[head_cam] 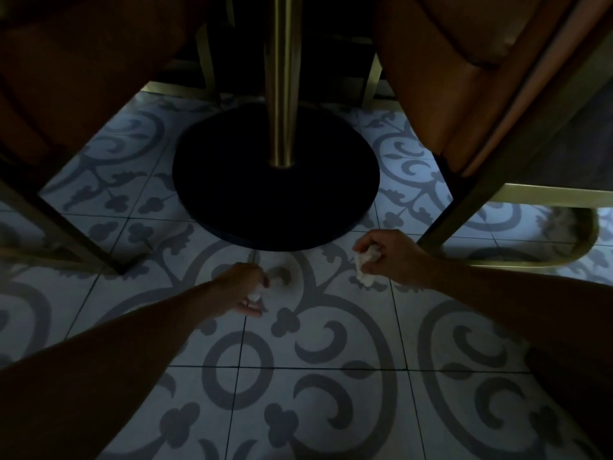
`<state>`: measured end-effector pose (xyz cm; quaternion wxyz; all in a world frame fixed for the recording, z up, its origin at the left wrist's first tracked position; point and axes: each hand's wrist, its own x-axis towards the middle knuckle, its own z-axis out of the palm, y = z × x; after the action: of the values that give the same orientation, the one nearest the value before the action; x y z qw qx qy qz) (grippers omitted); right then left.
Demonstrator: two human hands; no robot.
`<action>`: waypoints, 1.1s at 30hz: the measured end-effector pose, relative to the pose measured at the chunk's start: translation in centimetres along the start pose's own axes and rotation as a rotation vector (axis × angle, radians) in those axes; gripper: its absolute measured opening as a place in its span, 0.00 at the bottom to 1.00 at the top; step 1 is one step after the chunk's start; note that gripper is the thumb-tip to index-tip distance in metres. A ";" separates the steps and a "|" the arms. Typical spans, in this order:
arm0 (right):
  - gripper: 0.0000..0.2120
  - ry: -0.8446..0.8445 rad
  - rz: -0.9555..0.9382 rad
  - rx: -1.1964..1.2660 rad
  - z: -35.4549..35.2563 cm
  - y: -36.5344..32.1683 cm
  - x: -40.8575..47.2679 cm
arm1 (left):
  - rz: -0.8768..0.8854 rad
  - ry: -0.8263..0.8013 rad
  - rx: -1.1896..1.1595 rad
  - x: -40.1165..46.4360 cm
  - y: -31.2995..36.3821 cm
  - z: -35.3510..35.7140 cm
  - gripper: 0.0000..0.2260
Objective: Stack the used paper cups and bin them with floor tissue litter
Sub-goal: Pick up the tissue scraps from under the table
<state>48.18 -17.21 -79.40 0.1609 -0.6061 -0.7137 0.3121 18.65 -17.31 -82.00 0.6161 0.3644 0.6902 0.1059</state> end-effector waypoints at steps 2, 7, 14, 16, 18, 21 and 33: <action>0.16 -0.007 -0.009 0.022 0.3 -1.0 0.0 | -0.046 -0.029 -0.254 -0.8 1.0 1.2 0.06; 0.14 -0.056 -0.037 0.134 0.7 -3.5 -0.2 | -0.011 -0.205 -0.450 -2.4 2.6 3.2 0.14; 0.12 -0.086 -0.064 0.343 1.2 -6.6 -0.5 | -0.021 -0.344 -0.478 -2.9 3.4 4.9 0.10; 0.12 -0.118 -0.068 0.381 1.5 -7.1 -0.4 | -0.012 -0.379 -0.476 -2.9 3.8 5.1 0.15; 0.11 -0.123 -0.080 0.383 1.7 -7.4 -0.2 | -0.011 -0.437 -0.477 -3.1 4.2 5.3 0.21; 0.10 -0.115 -0.104 0.291 1.9 -7.3 0.0 | -0.022 -0.499 -0.516 -3.6 4.5 5.8 0.24; 0.09 -0.069 -0.289 0.085 4.0 -7.1 0.9 | 0.084 -0.394 -0.502 -3.5 3.5 4.1 0.18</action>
<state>40.14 -17.84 -78.06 0.2051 -0.4787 -0.7847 0.3362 23.66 -18.23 -78.08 0.8036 0.2428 0.4943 0.2256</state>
